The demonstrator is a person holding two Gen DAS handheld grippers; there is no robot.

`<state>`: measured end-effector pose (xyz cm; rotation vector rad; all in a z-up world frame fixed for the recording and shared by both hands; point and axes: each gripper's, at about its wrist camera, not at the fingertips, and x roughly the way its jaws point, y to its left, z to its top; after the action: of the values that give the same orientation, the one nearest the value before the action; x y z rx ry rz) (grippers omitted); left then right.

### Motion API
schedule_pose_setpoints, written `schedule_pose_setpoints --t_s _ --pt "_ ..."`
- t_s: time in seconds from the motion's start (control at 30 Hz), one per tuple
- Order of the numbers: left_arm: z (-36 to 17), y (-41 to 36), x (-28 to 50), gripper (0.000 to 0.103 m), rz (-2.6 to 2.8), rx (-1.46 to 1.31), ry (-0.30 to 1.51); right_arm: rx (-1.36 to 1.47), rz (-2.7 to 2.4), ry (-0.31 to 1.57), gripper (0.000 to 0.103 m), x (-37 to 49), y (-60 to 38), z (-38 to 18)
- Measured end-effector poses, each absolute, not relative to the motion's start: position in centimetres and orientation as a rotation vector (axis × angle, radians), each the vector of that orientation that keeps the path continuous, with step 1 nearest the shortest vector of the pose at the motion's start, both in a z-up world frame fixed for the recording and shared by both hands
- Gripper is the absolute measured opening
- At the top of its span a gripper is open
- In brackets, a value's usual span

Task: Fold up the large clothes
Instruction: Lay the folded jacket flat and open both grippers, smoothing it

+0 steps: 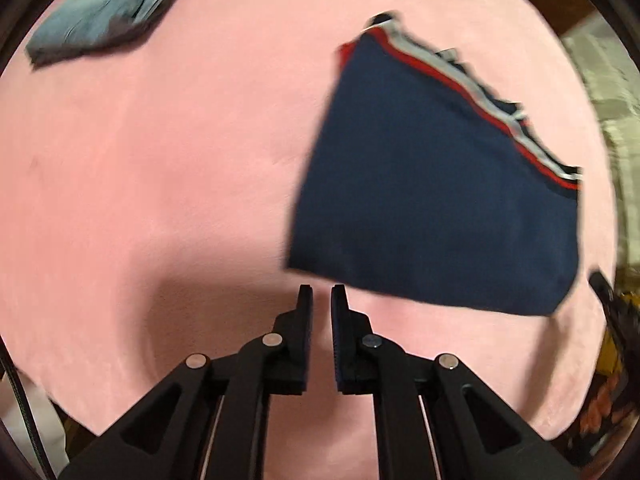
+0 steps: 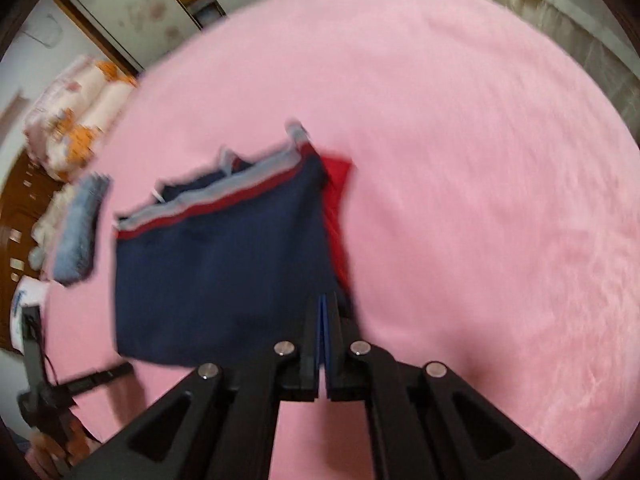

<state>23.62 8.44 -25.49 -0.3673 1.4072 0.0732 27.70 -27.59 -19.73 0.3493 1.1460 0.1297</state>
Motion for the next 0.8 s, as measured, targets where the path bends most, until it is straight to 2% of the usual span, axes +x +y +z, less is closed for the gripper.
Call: schedule_pose_setpoints --t_s 0.07,0.2,0.4,0.67,0.8 --pt "-24.5 7.6 23.8 0.006 0.024 -0.362 1.371 0.405 0.218 1.097 0.0 28.7 -26.6 -18.9" --pt "-23.0 5.7 26.0 0.015 -0.056 -0.356 1.298 0.482 0.41 1.14 0.0 31.6 -23.1 -20.4" --pt "-24.2 2.6 29.7 0.015 -0.116 -0.351 1.336 0.427 0.456 1.259 0.0 35.5 -15.9 -24.8" --pt "-26.7 1.1 30.0 0.015 -0.142 -0.346 1.398 0.348 0.398 1.18 0.0 38.2 -14.2 -25.1" --pt "-27.4 0.8 29.7 0.015 -0.143 -0.363 1.417 0.328 0.337 1.031 0.0 38.4 -15.1 -22.9"
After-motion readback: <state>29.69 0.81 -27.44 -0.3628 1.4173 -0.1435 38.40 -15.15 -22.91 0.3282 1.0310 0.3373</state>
